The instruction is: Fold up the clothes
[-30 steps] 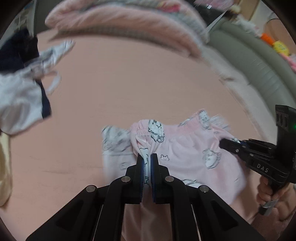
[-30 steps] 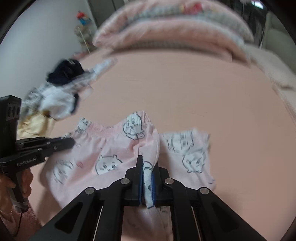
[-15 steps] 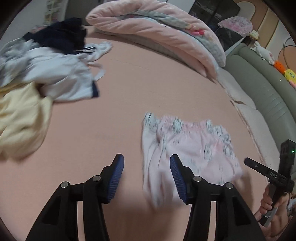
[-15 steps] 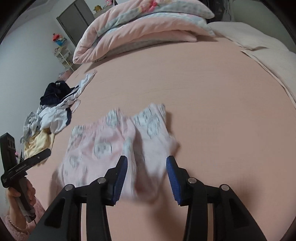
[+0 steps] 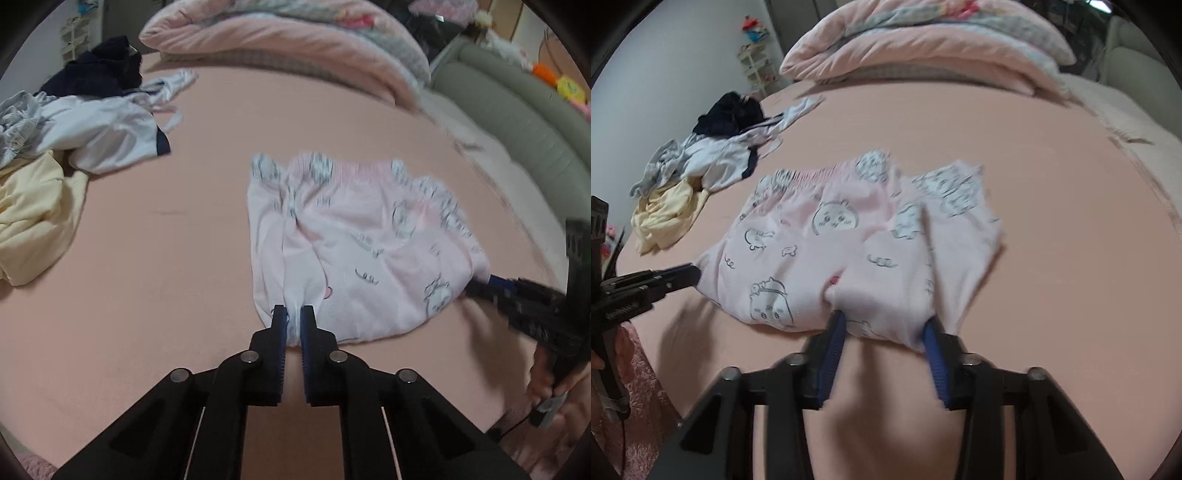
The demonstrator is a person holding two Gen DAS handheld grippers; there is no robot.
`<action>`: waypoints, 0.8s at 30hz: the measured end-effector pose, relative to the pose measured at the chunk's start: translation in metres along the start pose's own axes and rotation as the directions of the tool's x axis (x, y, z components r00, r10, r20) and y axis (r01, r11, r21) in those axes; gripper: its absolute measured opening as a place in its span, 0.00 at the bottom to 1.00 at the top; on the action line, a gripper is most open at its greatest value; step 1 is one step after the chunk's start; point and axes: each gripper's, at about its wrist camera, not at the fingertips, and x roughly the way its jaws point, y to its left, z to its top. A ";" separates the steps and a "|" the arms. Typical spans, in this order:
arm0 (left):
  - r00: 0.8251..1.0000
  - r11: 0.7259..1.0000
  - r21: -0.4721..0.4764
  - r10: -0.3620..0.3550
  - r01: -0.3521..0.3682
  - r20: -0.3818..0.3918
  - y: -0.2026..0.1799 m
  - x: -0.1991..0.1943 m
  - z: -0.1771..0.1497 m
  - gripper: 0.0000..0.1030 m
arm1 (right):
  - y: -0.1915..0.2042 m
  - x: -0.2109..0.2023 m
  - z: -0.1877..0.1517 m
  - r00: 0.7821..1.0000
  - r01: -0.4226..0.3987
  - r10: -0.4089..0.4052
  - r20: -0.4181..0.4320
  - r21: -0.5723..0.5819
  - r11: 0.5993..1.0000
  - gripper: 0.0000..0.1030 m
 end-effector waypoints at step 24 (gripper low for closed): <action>0.998 0.977 -0.212 -0.018 0.029 0.057 0.048 -0.030 0.006 0.14 | -0.053 -0.054 -0.026 0.993 0.113 -0.109 -0.040 0.108 0.988 0.05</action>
